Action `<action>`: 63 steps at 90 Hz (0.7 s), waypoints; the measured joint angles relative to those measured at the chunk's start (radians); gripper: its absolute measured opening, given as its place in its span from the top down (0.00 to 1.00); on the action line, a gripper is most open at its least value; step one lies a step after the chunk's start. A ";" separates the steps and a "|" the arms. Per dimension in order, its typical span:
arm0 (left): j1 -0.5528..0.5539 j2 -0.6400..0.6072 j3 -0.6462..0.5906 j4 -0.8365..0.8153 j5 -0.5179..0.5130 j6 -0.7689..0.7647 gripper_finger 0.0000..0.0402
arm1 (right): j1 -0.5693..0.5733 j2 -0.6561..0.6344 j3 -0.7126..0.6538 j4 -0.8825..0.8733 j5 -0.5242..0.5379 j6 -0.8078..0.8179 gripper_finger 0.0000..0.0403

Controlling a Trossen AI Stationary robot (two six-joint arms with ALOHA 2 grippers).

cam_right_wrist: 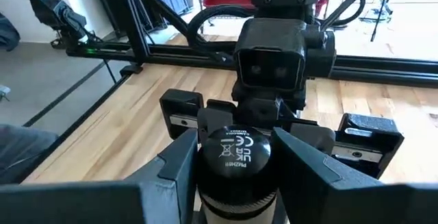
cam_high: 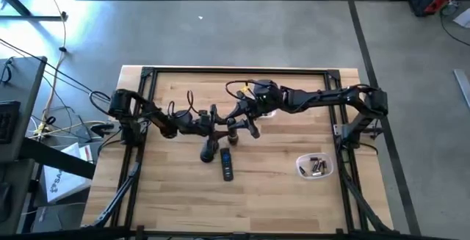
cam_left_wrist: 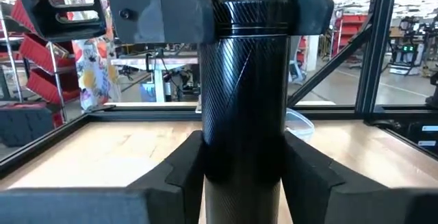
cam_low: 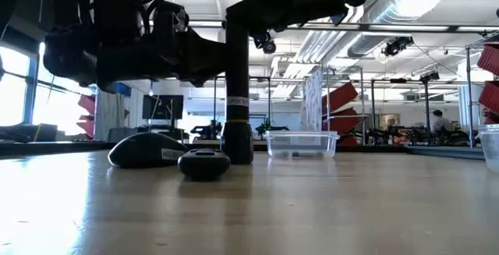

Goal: Insert battery
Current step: Close the flashlight battery compartment

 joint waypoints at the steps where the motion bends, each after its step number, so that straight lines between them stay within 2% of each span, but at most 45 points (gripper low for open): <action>1: 0.000 0.000 0.000 0.000 -0.005 -0.001 0.69 | 0.000 0.001 0.000 0.000 0.000 0.001 0.67; 26: 0.001 -0.006 -0.006 -0.007 -0.025 -0.005 0.69 | -0.013 0.004 0.002 0.008 0.001 0.014 0.67; 42: 0.017 -0.024 -0.010 -0.023 0.064 -0.009 0.69 | -0.039 0.010 0.002 0.017 -0.126 -0.010 0.67; 63: 0.053 -0.026 0.060 -0.120 0.176 -0.006 0.69 | -0.038 0.006 -0.001 -0.019 -0.199 -0.071 0.67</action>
